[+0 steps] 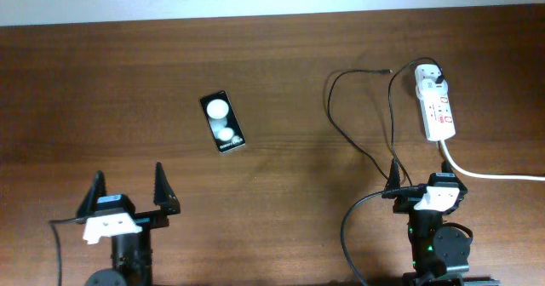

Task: Plug charger to phone and switch on socket
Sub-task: 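Move the left gripper over the black phone and lower onto it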

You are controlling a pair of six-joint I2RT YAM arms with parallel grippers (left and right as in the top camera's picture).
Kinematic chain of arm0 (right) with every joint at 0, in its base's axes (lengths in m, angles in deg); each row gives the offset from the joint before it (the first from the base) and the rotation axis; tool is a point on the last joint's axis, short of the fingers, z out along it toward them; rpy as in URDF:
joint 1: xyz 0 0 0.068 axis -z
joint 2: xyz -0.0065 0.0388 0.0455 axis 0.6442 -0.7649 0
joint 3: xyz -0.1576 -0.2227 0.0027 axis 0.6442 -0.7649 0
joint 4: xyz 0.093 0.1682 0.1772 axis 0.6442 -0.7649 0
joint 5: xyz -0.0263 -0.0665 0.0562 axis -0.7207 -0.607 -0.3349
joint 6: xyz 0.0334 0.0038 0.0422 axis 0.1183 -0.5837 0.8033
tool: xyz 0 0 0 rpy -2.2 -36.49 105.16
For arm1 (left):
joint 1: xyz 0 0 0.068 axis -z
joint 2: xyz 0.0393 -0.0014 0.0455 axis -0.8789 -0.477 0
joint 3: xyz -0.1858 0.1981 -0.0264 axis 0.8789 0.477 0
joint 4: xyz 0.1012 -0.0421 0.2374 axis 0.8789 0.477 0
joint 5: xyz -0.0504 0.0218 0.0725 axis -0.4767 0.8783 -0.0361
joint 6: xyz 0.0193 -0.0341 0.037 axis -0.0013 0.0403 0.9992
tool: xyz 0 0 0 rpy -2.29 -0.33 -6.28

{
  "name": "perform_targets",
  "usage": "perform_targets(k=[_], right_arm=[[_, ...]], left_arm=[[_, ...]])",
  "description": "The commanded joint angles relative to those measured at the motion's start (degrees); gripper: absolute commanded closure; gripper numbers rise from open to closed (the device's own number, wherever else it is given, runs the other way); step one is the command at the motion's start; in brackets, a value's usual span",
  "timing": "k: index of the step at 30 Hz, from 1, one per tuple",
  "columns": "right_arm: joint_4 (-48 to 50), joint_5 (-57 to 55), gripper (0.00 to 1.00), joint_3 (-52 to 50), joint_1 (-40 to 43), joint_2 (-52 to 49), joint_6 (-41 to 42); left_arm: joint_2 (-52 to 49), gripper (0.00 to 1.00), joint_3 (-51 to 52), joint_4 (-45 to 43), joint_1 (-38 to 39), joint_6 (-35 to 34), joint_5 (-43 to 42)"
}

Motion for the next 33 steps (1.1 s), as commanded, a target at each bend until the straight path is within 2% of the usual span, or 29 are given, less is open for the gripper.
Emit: perform_targets(k=[1,5,12,16,18,20,24,26,31,33], right_arm=[[-0.5,0.5,0.01,-0.28,0.44,0.26,-0.2],[-0.5,0.5,0.01,-0.28,0.44,0.28,-0.2],[-0.5,0.5,0.01,-0.28,0.44,0.28,-0.2],[-0.5,0.5,0.01,-0.28,0.44,0.28,-0.2],[-0.5,0.5,0.01,-0.28,0.44,0.28,-0.2],[-0.5,0.5,0.01,-0.28,0.44,0.26,-0.2],[-0.5,0.5,0.01,-0.28,0.44,0.28,-0.2],[-0.5,0.5,0.01,-0.28,0.44,0.28,-0.2],[-0.5,0.5,0.01,-0.28,0.44,0.26,-0.2],[-0.5,0.5,0.01,-0.28,0.44,0.28,-0.2]], left_arm=[[-5.46,0.01,-8.52,2.82,-0.07,-1.46,-0.92],[-17.03,0.01,-18.56,6.4,-0.09,-2.1,-8.37],[-44.22,0.01,-42.71,18.53,-0.07,-2.29,-13.77],[-63.23,0.01,-61.77,33.31,0.42,-5.9,-15.58],[-67.67,0.01,-62.71,34.84,0.81,-5.9,-24.06],[-70.31,0.01,-62.66,40.17,0.79,-5.9,-24.85],[-73.81,0.01,-62.66,42.75,0.81,-7.02,-25.7],[-73.83,0.01,-62.73,42.71,0.81,-15.39,-24.2],[-73.94,0.01,-63.01,42.84,0.83,-25.7,-18.18],[-76.3,0.0,-66.64,44.41,0.83,-25.9,-17.88]])
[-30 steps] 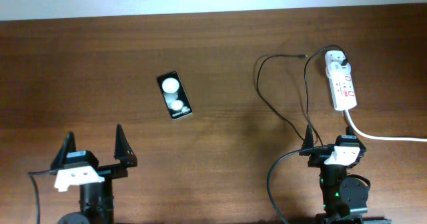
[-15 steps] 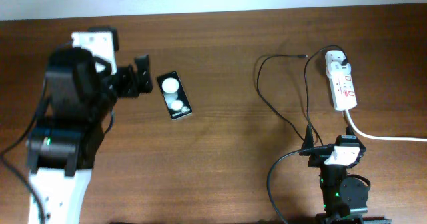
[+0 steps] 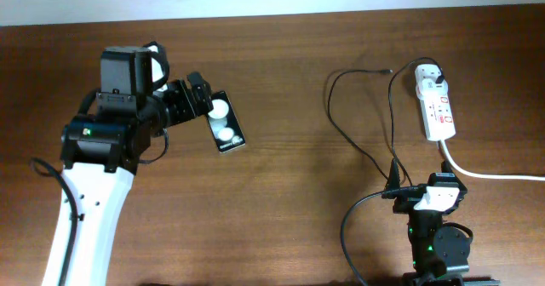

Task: Plug charger to phone and switch on socket
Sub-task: 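Move the left gripper over the black phone and lower onto it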

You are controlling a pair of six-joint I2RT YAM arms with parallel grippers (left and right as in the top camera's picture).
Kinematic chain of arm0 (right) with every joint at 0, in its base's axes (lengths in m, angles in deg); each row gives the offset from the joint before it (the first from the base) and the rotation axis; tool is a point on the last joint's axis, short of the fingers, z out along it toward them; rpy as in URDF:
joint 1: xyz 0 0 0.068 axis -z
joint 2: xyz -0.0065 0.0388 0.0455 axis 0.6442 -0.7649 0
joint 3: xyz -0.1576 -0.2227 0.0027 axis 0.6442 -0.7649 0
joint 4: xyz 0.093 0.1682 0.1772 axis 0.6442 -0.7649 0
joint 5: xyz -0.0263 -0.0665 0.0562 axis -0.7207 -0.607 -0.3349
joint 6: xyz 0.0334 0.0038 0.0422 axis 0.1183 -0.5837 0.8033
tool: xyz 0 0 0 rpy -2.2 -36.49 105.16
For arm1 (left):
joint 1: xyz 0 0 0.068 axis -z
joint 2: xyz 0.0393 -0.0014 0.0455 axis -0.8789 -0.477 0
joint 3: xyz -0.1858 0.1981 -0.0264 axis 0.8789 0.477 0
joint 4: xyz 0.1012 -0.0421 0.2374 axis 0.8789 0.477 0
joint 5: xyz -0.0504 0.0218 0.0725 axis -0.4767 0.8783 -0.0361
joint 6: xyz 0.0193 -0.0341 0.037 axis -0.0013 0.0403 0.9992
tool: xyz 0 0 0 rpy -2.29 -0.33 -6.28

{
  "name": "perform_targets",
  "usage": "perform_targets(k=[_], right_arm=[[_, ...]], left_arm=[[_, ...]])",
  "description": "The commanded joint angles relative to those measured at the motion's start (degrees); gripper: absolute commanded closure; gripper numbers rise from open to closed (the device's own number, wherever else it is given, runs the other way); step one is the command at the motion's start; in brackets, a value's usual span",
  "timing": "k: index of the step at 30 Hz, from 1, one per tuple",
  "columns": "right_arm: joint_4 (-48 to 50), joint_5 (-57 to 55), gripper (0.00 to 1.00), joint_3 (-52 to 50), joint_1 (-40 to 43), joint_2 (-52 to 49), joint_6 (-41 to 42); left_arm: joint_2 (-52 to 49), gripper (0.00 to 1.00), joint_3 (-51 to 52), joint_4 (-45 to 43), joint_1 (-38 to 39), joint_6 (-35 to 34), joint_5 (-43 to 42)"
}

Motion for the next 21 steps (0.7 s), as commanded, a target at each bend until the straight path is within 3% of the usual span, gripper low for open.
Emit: perform_targets(k=[1,4,7,9,11,16,18,21], right_arm=[[-0.48,0.31,0.02,-0.28,0.42,0.35,-0.17],[-0.48,0.31,0.02,-0.28,0.42,0.35,-0.17],[-0.48,0.31,0.01,-0.28,0.42,0.35,-0.17],[-0.48,0.31,0.01,-0.28,0.42,0.33,-0.17],[-0.48,0.31,0.01,-0.28,0.42,0.33,-0.17],[-0.48,0.31,0.01,-0.28,0.42,0.35,-0.17],[-0.48,0.31,0.01,-0.28,0.42,0.33,-0.17],[-0.48,0.31,0.01,-0.28,0.42,0.35,-0.17]], left_arm=[[-4.5,0.0,-7.23,3.37,0.2,-3.26,3.3],[-15.15,0.01,-21.27,11.17,0.92,-3.91,4.98],[-23.82,0.0,-29.42,11.78,5.03,-8.31,8.7],[-28.92,0.0,-30.45,11.96,8.74,-11.91,14.62],[-33.97,0.01,-30.45,14.19,9.4,-16.22,15.43],[-44.85,0.01,-30.42,18.43,9.33,-16.55,14.67],[-48.06,0.01,-29.79,21.18,8.33,-16.33,10.73],[-48.41,0.01,-23.89,17.88,7.52,-14.14,7.21]])
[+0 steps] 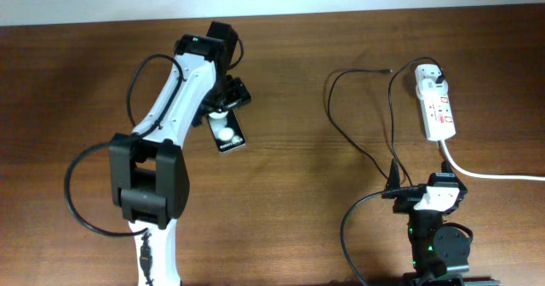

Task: Plug charger to phone and switch on socket
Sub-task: 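Move the left gripper over the black phone and lower onto it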

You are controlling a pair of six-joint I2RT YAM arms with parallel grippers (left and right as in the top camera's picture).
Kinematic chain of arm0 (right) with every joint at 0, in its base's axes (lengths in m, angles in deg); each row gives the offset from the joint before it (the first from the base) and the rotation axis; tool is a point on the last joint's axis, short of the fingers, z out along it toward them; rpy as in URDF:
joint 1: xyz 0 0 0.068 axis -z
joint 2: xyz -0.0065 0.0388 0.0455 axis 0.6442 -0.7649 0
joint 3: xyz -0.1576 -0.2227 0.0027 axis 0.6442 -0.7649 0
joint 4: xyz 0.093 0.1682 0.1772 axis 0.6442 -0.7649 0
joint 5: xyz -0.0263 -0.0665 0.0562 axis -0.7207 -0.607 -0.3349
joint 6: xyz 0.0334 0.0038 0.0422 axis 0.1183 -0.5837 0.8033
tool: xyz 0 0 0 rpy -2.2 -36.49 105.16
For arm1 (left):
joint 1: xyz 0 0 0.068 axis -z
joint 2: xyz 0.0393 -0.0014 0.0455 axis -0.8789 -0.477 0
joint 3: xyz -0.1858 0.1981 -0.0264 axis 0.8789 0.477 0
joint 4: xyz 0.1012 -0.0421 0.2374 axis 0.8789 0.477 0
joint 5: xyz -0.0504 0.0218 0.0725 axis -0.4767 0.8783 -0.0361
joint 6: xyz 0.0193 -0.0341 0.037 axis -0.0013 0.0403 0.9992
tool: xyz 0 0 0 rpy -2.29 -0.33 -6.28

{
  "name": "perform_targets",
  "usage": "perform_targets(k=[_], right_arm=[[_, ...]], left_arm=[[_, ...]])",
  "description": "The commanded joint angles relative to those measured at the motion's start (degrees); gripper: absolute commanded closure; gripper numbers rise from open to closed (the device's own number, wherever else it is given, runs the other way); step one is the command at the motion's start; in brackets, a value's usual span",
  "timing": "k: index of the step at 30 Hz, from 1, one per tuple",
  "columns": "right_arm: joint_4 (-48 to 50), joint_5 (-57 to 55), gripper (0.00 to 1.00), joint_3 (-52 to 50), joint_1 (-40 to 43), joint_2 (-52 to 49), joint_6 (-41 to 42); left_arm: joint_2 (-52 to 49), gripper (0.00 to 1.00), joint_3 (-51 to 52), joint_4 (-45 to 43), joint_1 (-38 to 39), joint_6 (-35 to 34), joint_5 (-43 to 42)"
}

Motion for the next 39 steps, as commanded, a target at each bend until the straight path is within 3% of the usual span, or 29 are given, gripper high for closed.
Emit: perform_targets(k=[1,12,15,22,25,28,33,39], right_arm=[[-0.48,0.31,0.01,-0.28,0.42,0.35,-0.22],[-0.48,0.31,0.01,-0.28,0.42,0.33,-0.22],[-0.48,0.31,0.01,-0.28,0.42,0.35,-0.22],[-0.48,0.31,0.01,-0.28,0.42,0.35,-0.22],[-0.48,0.31,0.01,-0.28,0.42,0.33,-0.22],[-0.48,0.31,0.01,-0.28,0.42,0.35,-0.22],[-0.48,0.31,0.01,-0.28,0.42,0.35,-0.22],[-0.48,0.31,0.01,-0.28,0.42,0.33,-0.22]], left_arm=[[-0.92,0.01,6.12,-3.23,-0.68,2.19,-2.69],[-0.94,0.01,18.32,-20.02,-0.85,5.05,-1.79],[-1.09,0.01,18.93,-20.39,-0.94,5.03,2.14],[-5.64,0.0,18.93,-21.18,-0.94,4.98,-0.59],[-5.64,0.08,18.93,-21.42,-0.94,4.98,-0.55],[-5.64,0.03,18.93,-22.12,-0.94,4.98,-0.55],[-5.64,0.14,18.93,-21.88,-0.94,4.55,-3.72],[-5.7,0.1,21.07,-21.9,-0.68,4.57,-3.39]])
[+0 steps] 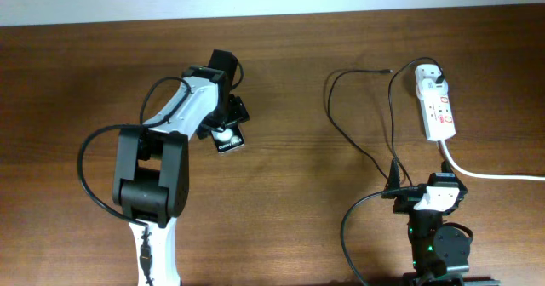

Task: Plug charger to phone and switch on socket

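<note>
The black phone (229, 140) lies flat left of centre in the overhead view, its upper half under my left gripper (225, 121). That gripper reaches down onto it and looks open, with a finger on either side of the phone. The black charger cable (333, 109) loops across the right half; its free connector end (389, 70) lies near the white power strip (437, 109). A white adapter (431, 78) is plugged into the strip's far end. My right gripper (428, 192) rests at the near edge, far from the cable's end; its jaws are not readable.
The strip's white mains cord (494, 176) runs off to the right edge. Cable loops pass close by the right arm's base (436, 248). The left arm (174, 120) stretches from the near edge across the table's left half.
My left gripper has moved a little nearer and lower along the phone and now covers its upper half. The phone, cable, strip and right arm are where they were.
At first both arms rested at the near edge, with the phone uncovered. Then my left arm was raised with its gripper at the phone's left side. Later it was stretched out over the phone's far end, and now it sits down on the phone. The right arm has not moved.
</note>
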You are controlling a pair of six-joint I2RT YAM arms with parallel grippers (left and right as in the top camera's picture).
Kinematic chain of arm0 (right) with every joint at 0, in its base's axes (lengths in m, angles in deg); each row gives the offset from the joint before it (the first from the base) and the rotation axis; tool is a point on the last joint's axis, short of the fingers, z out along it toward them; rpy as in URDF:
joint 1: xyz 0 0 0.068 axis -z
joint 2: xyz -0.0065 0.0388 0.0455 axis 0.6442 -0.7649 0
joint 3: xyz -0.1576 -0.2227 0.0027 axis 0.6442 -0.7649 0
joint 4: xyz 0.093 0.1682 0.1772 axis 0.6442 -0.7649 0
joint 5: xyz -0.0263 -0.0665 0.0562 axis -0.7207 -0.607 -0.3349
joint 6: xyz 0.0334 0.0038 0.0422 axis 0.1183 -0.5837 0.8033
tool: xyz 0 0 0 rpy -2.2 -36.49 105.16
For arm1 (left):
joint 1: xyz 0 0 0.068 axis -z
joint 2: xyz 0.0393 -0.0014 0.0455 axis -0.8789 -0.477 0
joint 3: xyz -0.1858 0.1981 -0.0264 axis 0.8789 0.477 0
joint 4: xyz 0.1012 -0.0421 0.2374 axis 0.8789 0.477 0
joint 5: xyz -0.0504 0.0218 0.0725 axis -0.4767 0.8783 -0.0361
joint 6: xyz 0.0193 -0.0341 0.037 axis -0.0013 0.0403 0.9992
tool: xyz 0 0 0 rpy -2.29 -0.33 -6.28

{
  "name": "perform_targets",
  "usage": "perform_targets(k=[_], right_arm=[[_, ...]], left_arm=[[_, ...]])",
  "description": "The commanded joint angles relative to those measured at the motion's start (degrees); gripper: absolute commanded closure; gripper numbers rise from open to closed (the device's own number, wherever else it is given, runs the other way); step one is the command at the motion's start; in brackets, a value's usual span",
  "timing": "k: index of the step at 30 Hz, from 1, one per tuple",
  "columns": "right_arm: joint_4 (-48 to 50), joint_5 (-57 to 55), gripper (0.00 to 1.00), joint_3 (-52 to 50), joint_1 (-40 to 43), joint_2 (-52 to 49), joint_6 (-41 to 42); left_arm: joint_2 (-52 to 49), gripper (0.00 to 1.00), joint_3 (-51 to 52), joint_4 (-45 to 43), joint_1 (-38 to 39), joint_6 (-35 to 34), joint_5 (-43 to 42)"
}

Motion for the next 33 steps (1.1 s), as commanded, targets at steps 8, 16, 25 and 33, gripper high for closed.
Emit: perform_targets(k=[8,16,25,33], right_arm=[[-0.48,0.31,0.01,-0.28,0.42,0.35,-0.17],[-0.48,0.31,0.01,-0.28,0.42,0.33,-0.17],[-0.48,0.31,0.01,-0.28,0.42,0.35,-0.17],[-0.48,0.31,0.01,-0.28,0.42,0.33,-0.17]], left_arm=[[-4.7,0.11,6.97,-0.74,-0.09,0.02,-1.97],[-4.66,0.29,6.84,-0.57,-0.09,0.04,-1.97],[-4.55,0.36,-6.38,9.92,-0.35,0.74,0.09],[-4.5,0.37,-22.38,23.15,-0.35,1.81,1.14]])
